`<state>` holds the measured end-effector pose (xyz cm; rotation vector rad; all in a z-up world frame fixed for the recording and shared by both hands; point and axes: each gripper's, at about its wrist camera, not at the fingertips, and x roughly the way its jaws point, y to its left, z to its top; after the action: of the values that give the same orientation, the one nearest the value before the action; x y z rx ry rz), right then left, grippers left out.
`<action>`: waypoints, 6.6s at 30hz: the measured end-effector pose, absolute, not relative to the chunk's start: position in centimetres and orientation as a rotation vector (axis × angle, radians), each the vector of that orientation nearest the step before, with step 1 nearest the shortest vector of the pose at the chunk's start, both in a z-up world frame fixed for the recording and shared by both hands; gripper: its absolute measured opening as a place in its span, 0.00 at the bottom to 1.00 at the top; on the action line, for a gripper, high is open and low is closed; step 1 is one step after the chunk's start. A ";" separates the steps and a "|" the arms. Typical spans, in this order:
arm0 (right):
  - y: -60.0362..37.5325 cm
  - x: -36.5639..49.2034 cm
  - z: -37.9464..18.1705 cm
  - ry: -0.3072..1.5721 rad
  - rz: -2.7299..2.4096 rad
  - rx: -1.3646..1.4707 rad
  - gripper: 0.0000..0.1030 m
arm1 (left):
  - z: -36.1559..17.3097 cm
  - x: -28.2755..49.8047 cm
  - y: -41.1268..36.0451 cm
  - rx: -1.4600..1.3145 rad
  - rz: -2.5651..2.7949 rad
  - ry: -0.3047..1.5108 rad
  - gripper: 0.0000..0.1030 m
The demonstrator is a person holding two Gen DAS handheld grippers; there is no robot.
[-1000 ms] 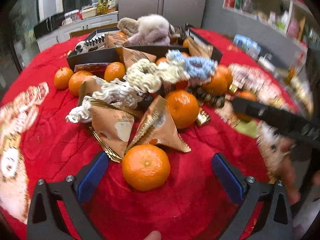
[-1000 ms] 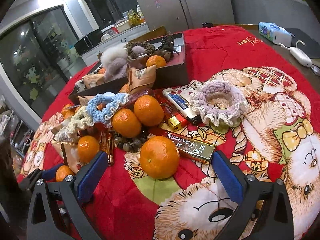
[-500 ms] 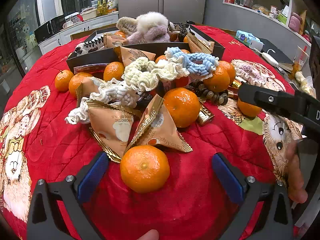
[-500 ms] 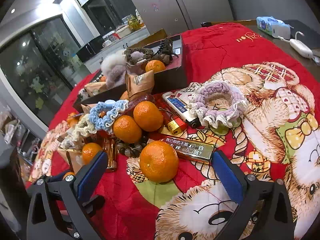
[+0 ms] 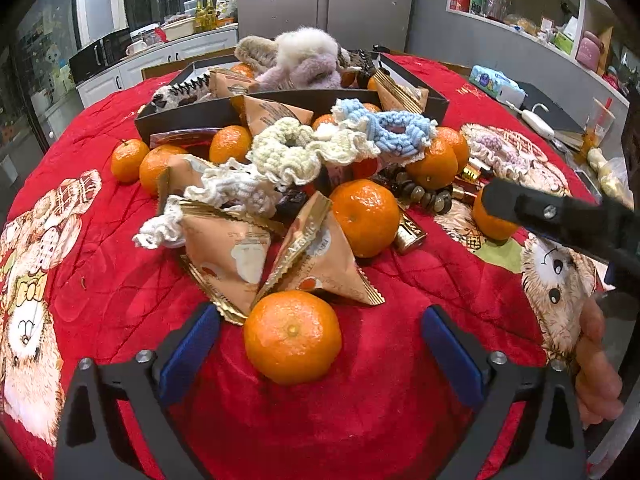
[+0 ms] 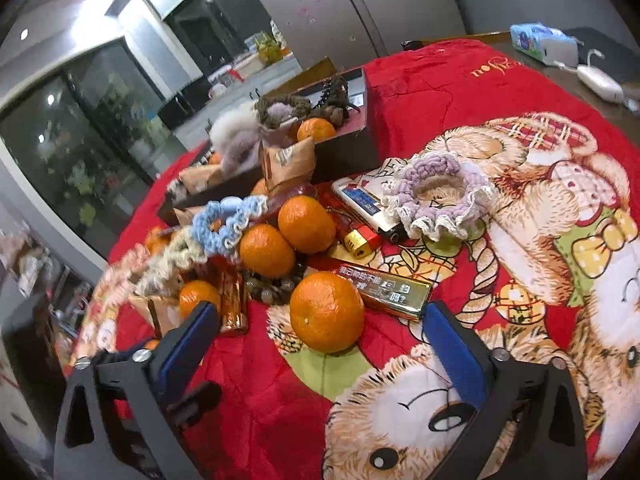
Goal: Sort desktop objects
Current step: 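Move both tools toward oranges at the front of the pile, then close left tool on an orange while right tool closes on another orange, then lift both held oranges and carry them toward the black tray, then bring both held oranges over the black tray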
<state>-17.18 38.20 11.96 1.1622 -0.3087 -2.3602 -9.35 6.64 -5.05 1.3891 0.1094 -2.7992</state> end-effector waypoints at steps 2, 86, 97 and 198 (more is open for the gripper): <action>38.4 -17.0 12.0 -0.316 -2.396 1.173 0.79 | -4.8 -9.0 6.2 1.366 -2.800 0.132 0.87; 35.2 -15.4 12.2 -0.258 -2.443 1.089 0.37 | -3.0 -5.5 2.8 1.166 -2.941 0.469 0.37; 35.4 -11.8 15.6 -0.154 -2.558 0.966 0.37 | -0.9 -4.3 2.8 1.103 -2.952 0.407 0.37; 19.0 -29.8 16.1 0.013 -2.147 1.225 0.37 | 2.4 -27.4 -10.7 1.348 -2.859 0.142 0.37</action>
<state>-29.79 18.97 16.10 1.2246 0.0133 -2.1473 -27.40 -10.72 2.36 1.3476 0.1421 -2.8589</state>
